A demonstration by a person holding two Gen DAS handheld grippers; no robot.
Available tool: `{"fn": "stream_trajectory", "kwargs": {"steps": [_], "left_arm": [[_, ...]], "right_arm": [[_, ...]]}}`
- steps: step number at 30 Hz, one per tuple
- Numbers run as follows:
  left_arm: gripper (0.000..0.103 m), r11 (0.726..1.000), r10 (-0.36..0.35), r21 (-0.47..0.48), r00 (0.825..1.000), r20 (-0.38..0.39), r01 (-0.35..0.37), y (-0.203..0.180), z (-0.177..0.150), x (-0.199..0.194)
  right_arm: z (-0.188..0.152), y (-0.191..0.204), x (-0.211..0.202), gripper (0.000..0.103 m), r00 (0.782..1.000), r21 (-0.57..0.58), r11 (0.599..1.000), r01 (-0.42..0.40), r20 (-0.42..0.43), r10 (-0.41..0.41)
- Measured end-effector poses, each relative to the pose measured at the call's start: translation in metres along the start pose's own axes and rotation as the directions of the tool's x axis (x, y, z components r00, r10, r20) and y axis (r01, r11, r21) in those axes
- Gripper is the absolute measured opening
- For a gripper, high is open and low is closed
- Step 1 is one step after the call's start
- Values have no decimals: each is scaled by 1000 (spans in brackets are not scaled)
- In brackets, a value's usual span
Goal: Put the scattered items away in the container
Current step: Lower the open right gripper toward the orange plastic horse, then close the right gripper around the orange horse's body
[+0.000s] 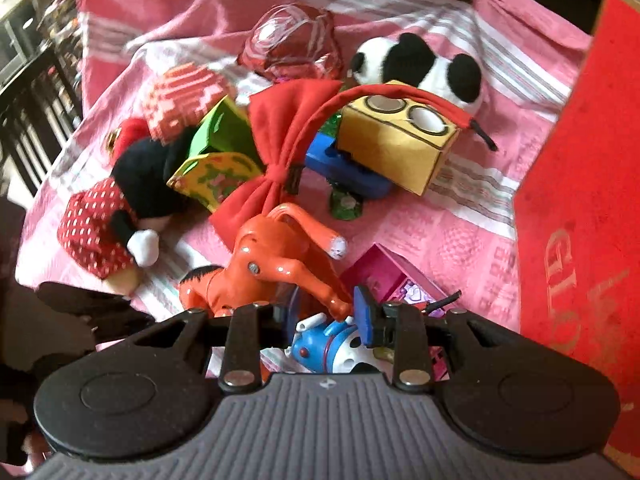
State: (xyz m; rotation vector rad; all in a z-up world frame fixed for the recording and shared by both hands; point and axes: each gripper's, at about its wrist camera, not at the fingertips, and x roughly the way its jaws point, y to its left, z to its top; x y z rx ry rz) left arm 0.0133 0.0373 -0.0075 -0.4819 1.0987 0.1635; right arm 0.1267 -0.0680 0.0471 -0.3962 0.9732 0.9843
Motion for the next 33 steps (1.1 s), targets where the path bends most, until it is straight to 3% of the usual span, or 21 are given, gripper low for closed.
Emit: {"fn": "stream_trajectory", "kwargs": {"steps": [3,5,8,12,15,18,20,24,25,26,28,33], "left_arm": [[62,998,16,-68,1000,1,-16,3,5,11],[45,996,32,-85,999,11,-31,4,8,17],[31,996,82,-50,996,42,-80,4,12,12],[26,976,212,28,974,81,-214,11,12,-3],[24,978,207,16,977,57,-208,32,11,-12],[24,970,236,42,969,67,-239,43,9,-18],[24,975,216,42,975,58,-218,48,9,-17],[44,974,208,77,976,56,-212,41,10,-10],[44,974,207,79,977,53,-210,39,10,-7],[41,974,210,80,976,51,-214,38,10,-4],[21,974,209,83,977,50,-212,38,12,1],[19,968,206,140,978,36,-209,33,9,-7]], "right_arm": [[1,3,4,33,1000,-31,1000,5,-8,-5],[4,5,12,33,1000,-42,999,11,-23,-12],[5,4,22,25,999,-21,1000,2,-38,-3],[2,7,26,15,991,97,990,-100,-76,108],[-7,15,32,12,968,200,960,-194,-121,221],[-12,21,35,11,951,268,933,-242,-126,283],[-13,23,35,12,960,262,940,-218,-119,255],[-12,26,30,13,979,229,962,-148,-103,176],[-12,26,30,14,983,215,968,-128,-100,152],[-12,28,29,14,988,198,975,-104,-95,125],[-12,31,28,14,991,177,981,-81,-89,98],[-10,42,24,19,997,115,993,-35,-68,43]]}}
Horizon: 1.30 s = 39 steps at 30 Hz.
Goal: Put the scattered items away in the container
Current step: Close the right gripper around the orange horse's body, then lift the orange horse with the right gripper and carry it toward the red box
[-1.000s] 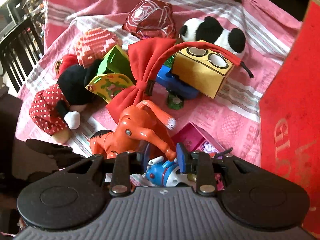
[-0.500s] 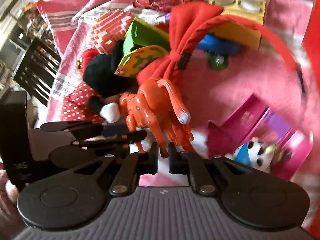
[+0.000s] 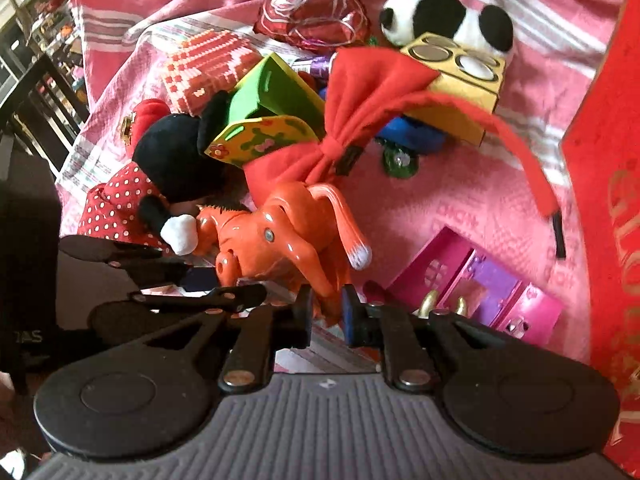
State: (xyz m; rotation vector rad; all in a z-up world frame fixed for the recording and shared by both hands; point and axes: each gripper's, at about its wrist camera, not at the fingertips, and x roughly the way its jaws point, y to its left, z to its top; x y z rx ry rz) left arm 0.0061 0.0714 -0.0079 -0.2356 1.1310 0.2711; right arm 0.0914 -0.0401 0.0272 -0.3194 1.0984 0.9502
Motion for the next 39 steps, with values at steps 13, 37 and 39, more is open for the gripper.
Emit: {"fn": "stream_trajectory", "kwargs": {"steps": [13,37,39], "left_arm": [[48,997,21,79,1000,-13,-19,2,-5,-4],[35,988,-6,151,997,-76,17,-17,2,7],[7,985,-26,168,997,-70,37,-20,4,11]], "right_arm": [[-8,3,26,16,997,129,991,-42,-54,49],[-30,-29,14,13,1000,266,964,13,-27,-6],[-30,-29,14,13,1000,268,963,11,-26,-4]]}}
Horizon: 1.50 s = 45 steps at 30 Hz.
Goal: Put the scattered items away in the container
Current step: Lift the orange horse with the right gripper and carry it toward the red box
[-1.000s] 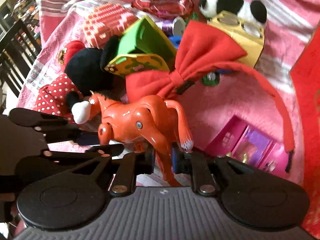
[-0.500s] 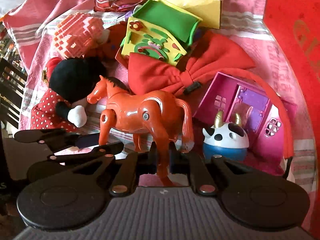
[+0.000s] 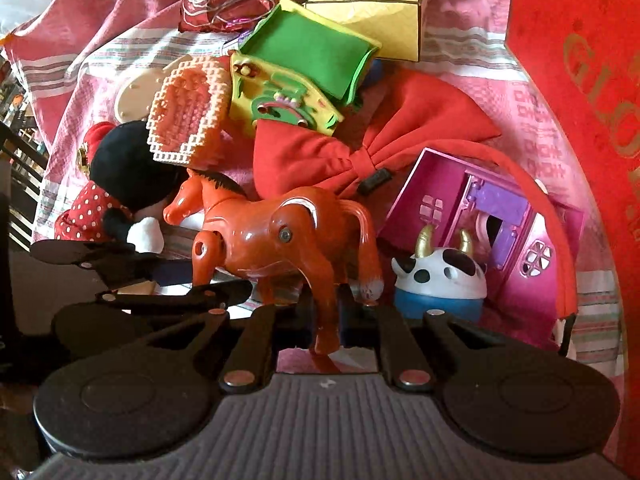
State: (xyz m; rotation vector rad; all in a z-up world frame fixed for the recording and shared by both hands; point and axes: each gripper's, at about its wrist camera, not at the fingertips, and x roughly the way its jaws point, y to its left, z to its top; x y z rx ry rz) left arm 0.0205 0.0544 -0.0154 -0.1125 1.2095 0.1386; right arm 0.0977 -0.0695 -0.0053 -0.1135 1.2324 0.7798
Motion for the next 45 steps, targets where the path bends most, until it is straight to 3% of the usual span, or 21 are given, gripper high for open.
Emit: {"fn": "stream_trajectory", "kwargs": {"steps": [1,6,19,24,29,35,45], "left_arm": [[6,1000,-22,-1,1000,-4,22,-1,0,0],[6,998,19,55,1000,15,-20,-9,-3,-1],[7,999,-44,18,996,83,42,8,4,-25],[7,998,-45,42,989,142,40,2,5,-46],[7,994,-16,105,971,239,-9,-11,4,-70],[7,994,-45,110,967,250,17,-6,11,-76],[8,993,-43,113,974,222,18,-5,1,-73]], "right_arm": [[0,-1,0,13,1000,7,1000,-3,-2,3],[4,-4,6,16,1000,36,999,8,-7,-7],[-4,14,-21,12,995,-13,1000,-1,97,2],[-6,21,-43,12,986,-39,999,6,168,1],[-5,13,-57,12,975,-15,1000,0,221,3],[-7,12,-66,12,967,21,1000,-16,254,11],[-12,21,-62,12,976,54,998,6,219,-18]]}}
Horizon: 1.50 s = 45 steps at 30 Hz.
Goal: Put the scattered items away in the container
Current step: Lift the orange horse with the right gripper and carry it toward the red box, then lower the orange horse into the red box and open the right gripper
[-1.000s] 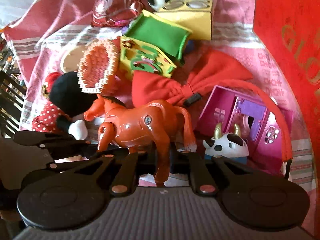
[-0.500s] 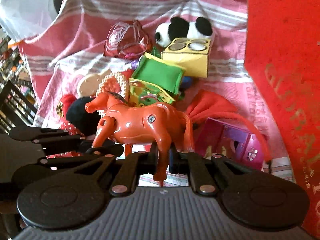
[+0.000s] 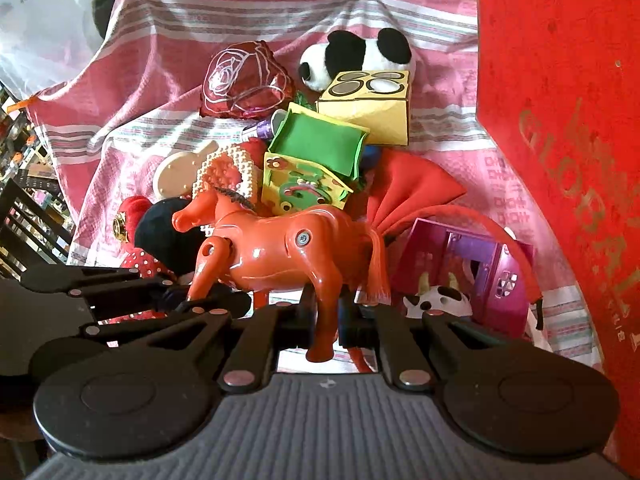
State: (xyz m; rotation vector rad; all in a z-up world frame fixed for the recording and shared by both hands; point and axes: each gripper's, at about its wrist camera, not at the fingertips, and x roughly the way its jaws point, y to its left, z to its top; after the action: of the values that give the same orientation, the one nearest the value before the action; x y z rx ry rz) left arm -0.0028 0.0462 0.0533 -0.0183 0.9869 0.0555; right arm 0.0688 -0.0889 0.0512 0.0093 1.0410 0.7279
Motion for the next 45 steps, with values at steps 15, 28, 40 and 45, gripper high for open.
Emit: {"fn": "stream_trajectory", "kwargs": {"steps": [15,28,40,45], "left_arm": [[8,999,-35,32,988,151,30,-14,24,-46],[8,997,-34,76,952,305,11,-76,68,-96],[8,919,-284,363,895,345,152,-236,135,-105],[8,859,-387,451,885,260,243,-306,141,-88]], "right_arm": [[16,9,-62,12,988,-17,1000,23,156,-20],[35,-22,-147,12,947,-31,999,-11,321,20],[18,-128,-260,11,850,171,975,142,483,-208],[-7,-178,-287,12,831,273,939,209,456,-318]]}}
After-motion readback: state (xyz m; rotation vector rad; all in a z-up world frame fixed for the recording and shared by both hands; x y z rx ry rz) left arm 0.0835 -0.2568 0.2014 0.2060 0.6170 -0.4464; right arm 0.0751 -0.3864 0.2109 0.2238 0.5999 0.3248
